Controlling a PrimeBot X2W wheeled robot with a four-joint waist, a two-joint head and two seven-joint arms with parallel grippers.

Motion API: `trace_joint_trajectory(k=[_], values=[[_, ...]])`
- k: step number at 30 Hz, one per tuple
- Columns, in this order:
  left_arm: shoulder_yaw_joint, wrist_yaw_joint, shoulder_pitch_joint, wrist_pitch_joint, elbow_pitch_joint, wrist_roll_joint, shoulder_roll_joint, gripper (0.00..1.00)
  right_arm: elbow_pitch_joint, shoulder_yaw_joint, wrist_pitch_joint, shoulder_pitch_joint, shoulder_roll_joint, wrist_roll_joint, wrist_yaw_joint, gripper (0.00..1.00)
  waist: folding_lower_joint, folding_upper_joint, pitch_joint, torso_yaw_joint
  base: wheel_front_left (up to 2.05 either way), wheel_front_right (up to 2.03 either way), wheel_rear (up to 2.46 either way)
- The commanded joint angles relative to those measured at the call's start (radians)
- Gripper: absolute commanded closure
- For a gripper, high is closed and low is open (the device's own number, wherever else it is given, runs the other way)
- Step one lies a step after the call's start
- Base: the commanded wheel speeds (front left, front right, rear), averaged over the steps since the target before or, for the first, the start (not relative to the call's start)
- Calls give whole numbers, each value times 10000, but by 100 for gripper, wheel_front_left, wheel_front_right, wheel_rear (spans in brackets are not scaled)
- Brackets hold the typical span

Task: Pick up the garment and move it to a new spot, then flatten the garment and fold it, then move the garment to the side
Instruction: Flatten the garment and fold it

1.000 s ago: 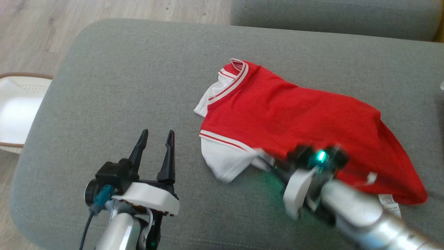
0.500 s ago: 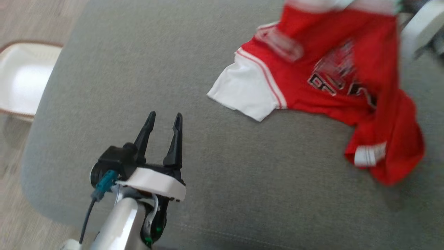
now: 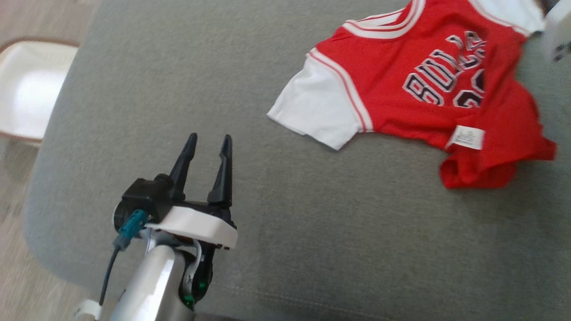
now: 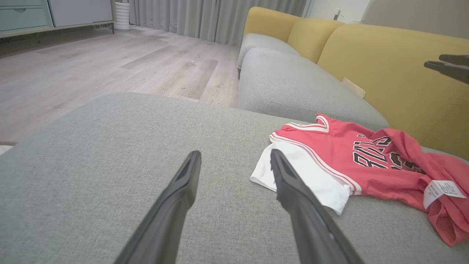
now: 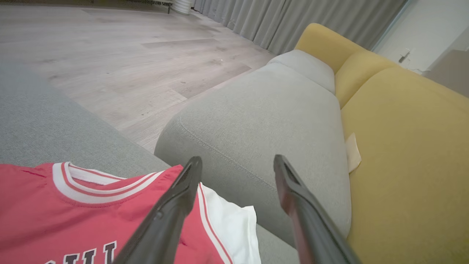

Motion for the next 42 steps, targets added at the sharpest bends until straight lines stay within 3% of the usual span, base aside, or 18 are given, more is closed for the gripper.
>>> trace_joint_trajectory(k=[1,9,14,21,29,42], values=[[458,31,-258,-92,-272,142,62,0,-118,-24,-338,410,171,183,-9,0,-1,0,-375,-450,0,0,0],[837,-69,101,-92,-218,433,62,0,-928,-447,-1401,2260,1188,1036,-9,0,-1,0,-1312,-1494,0,0,0],[1000,-57,484,-92,-258,504,62,0,-2065,-1450,-1522,3990,1722,1207,-9,0,-1,0,-1881,-1979,0,0,0],[1126,-2,946,-92,-382,507,62,0,-4480,-3978,-1529,7367,2766,45,-9,0,-1,0,-2345,-2479,0,0,0],[1208,-70,1262,-92,-298,623,62,0,-6015,-5560,-1525,10007,4087,-1049,-9,0,-1,0,-2681,-2767,0,0,0],[974,-185,1311,-92,-230,683,62,0,-7077,-6015,-600,10656,4511,-1487,-9,0,-1,0,-2619,-2451,0,0,0]])
